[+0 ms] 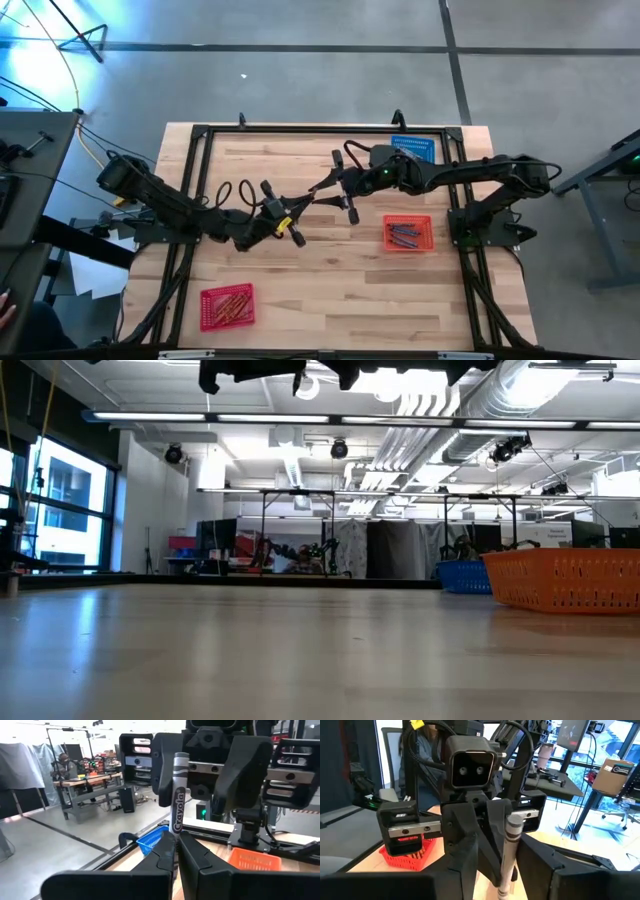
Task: Sort crayons
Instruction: Put the gray crayon into the blue bin
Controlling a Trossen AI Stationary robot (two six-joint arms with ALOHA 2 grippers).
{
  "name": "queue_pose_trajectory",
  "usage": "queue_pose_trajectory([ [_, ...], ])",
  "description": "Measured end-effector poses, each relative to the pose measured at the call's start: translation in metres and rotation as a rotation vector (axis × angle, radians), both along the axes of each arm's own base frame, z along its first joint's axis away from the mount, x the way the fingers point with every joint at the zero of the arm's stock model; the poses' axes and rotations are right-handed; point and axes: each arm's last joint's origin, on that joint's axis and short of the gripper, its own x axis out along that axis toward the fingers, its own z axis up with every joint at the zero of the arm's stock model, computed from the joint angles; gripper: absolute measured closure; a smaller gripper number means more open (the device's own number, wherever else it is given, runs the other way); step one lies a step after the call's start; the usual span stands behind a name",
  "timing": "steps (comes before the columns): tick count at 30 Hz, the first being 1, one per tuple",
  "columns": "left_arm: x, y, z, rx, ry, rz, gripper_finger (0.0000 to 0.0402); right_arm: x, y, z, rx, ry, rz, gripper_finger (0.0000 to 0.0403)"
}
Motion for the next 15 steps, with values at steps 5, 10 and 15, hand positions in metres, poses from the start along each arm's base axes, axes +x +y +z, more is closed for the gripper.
queue_pose_trajectory([
  [5, 0.0006, 0.0014, 0.0, -0.005, -0.004, -0.004, 0.0401, 0.0001, 0.0008, 0.0002, -0.001, -0.002, -0.002, 0.0315],
  [10, 0.0013, 0.0002, 0.0001, -0.01, -0.011, -0.051, 0.0401, 0.0001, 0.001, 0.0002, -0.003, -0.003, 0.004, 0.0387],
  [15, 0.0014, 0.0002, 0.0004, -0.016, -0.018, -0.056, 0.0401, 0.0, 0.001, 0.0004, 0.008, 0.0, 0.005, 0.0392],
])
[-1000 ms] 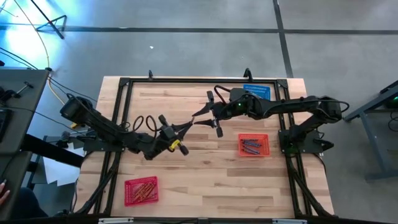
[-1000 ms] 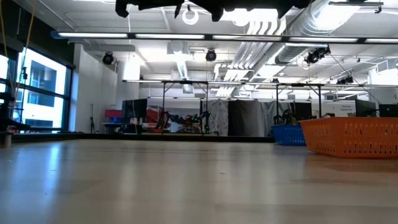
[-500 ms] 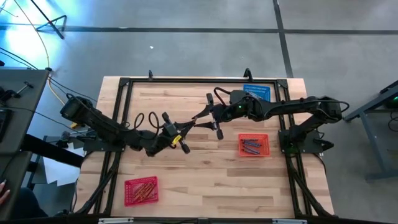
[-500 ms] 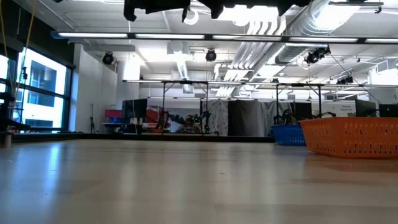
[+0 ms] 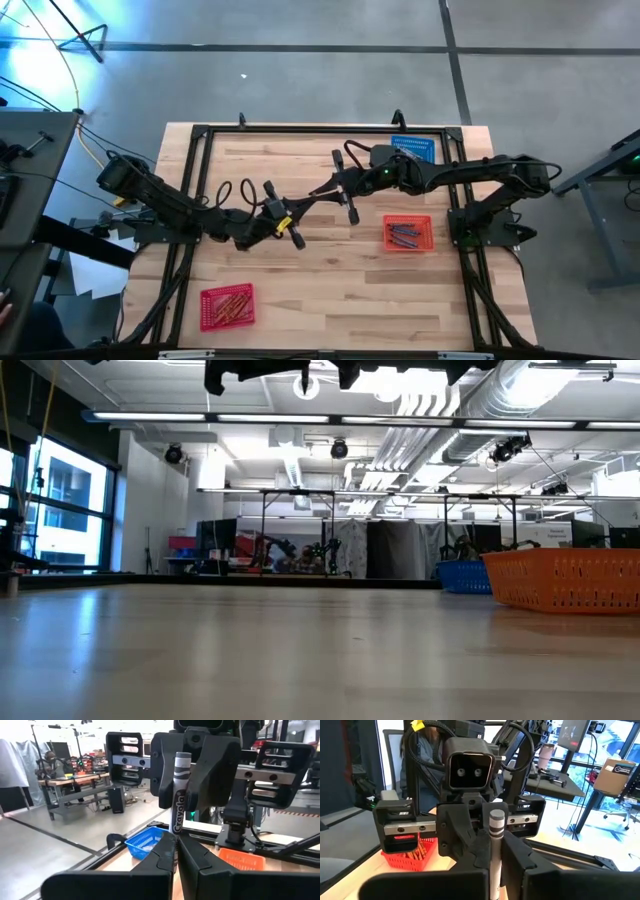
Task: Sort crayons
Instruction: Put the gray crayon into the blue bin
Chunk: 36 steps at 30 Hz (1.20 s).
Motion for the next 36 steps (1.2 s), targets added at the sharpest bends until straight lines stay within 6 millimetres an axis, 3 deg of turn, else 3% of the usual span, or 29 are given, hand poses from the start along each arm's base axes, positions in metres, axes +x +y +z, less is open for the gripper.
queue_pose_trajectory([
  [4, 0.0, 0.0, 0.0, -0.036, -0.023, -0.004, 0.0388, 0.0, 0.0, 0.0, 0.002, 0.003, -0.002, 0.0396],
  [10, 0.0, -0.001, 0.001, -0.015, -0.016, 0.0, 0.0326, -0.003, -0.011, -0.004, 0.015, 0.057, -0.052, 0.0399],
  [14, -0.002, -0.004, 0.001, 0.028, 0.014, 0.004, 0.0283, -0.021, -0.03, 0.004, -0.021, 0.14, -0.314, 0.04],
  [19, -0.004, -0.005, 0.0, 0.043, 0.039, 0.067, 0.025, -0.06, -0.056, 0.01, -0.048, 0.319, -0.727, 0.0401],
  [28, -0.004, -0.006, 0.0, 0.045, 0.045, 0.07, 0.0252, -0.113, -0.106, -0.033, 0.12, 0.845, -1.222, 0.0402],
  [36, -0.004, -0.006, -0.006, 0.049, 0.089, 0.068, 0.0253, -0.132, -0.152, -0.061, 0.206, 1.032, -1.395, 0.0402],
])
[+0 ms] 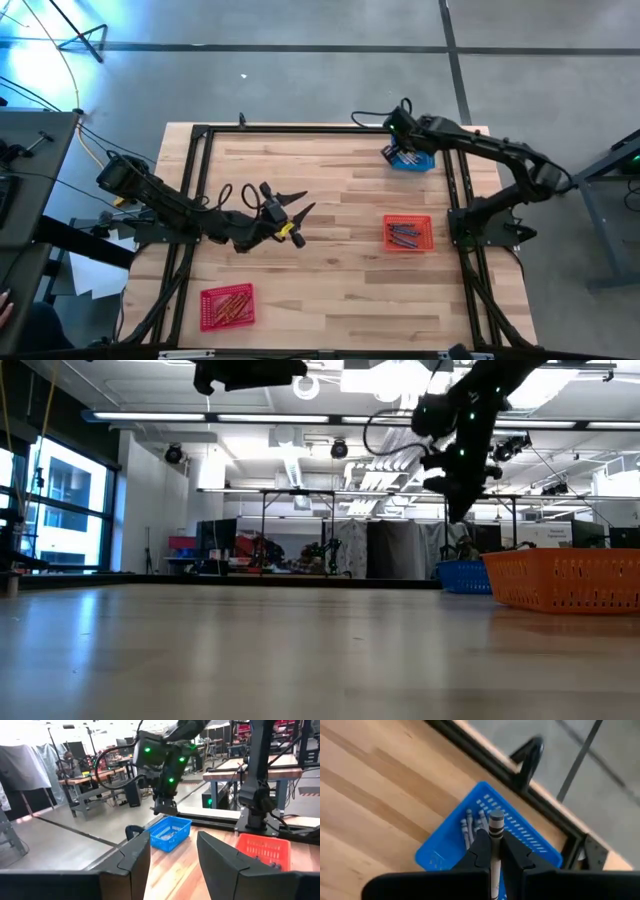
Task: Sort crayons
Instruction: Put the gray crayon into the blue bin
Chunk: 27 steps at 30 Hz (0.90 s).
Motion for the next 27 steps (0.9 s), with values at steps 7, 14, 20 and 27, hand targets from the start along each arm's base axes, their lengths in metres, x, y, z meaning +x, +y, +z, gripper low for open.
queue_pose_trajectory([
  [7, 0.0, 0.0, -0.002, -0.01, 0.009, 0.0, 0.0254, -0.004, -0.032, -0.037, 0.169, 0.07, -0.024, 0.0402],
  [14, 0.0, 0.0, -0.002, -0.01, 0.009, 0.0, 0.0254, -0.006, -0.044, -0.052, 0.205, 0.103, -0.028, 0.0402],
  [20, 0.0, 0.0, -0.002, 0.002, 0.017, 0.005, 0.0255, -0.006, -0.045, -0.052, 0.224, 0.093, -0.001, 0.0395],
  [27, 0.0, 0.0, -0.002, 0.003, 0.018, 0.005, 0.0255, -0.007, -0.044, -0.052, 0.236, 0.098, 0.015, 0.0364],
])
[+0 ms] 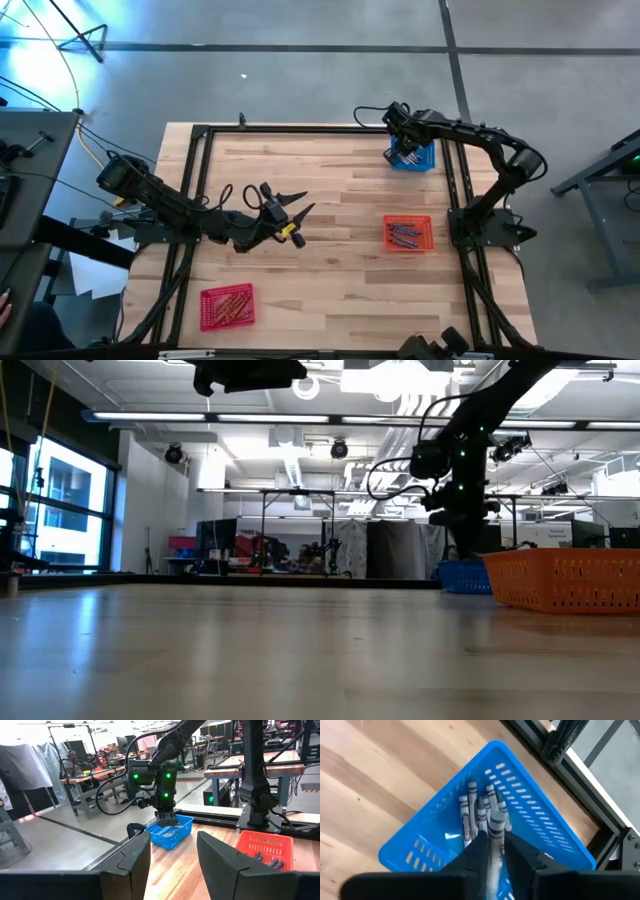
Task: Sort crayons
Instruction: Put the gray crayon into the blue bin, then return to Home Position
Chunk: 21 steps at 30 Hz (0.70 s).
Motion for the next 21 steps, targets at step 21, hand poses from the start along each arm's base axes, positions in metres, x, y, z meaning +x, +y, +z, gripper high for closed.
queue_pose_trajectory([
  [21, 0.0, 0.0, 0.0, 0.0, 0.0, 0.002, 0.0255, -0.03, 0.076, 0.115, -0.117, -0.541, 0.284, 0.0266],
])
